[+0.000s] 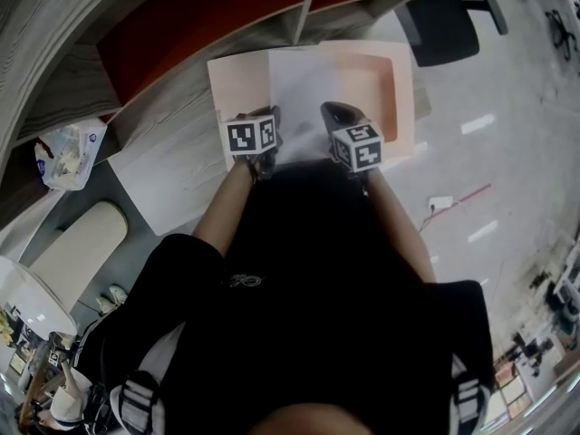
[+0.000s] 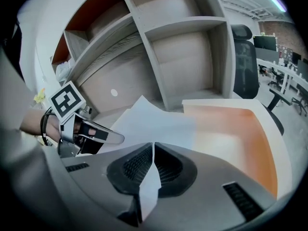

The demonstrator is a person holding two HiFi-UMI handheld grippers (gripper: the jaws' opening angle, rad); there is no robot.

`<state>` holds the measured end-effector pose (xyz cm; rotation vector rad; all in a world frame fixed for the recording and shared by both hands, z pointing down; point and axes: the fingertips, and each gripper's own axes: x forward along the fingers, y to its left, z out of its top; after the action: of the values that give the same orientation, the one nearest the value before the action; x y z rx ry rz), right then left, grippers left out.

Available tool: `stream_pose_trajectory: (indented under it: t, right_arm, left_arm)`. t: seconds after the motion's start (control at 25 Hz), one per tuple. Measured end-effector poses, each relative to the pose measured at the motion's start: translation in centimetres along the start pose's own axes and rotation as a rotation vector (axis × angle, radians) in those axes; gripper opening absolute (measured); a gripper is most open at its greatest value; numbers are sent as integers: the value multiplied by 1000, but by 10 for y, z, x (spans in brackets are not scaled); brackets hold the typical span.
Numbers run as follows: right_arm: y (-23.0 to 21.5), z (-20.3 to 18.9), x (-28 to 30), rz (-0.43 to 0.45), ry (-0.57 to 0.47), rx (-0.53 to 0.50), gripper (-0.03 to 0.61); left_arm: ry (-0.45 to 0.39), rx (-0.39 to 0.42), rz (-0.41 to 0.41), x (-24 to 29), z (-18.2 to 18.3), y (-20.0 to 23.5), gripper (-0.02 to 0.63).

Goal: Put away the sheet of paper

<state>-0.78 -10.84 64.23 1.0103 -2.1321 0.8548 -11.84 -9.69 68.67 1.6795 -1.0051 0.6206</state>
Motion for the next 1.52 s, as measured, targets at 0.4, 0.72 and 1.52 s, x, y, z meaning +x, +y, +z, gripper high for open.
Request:
stream_pose_trajectory:
  t: [0.4, 0.72, 1.52]
  right_arm:
    - [22, 1, 5, 52, 13, -20, 29]
    - [17, -2, 6, 49, 15, -24, 29]
    - [14, -4, 3, 61, 33, -28, 28]
  left_arm:
    - [1, 2, -8, -1, 0, -1, 46]
    - [-2, 2, 3, 2, 0, -3, 46]
    - [1, -26, 2, 12, -1, -8, 46]
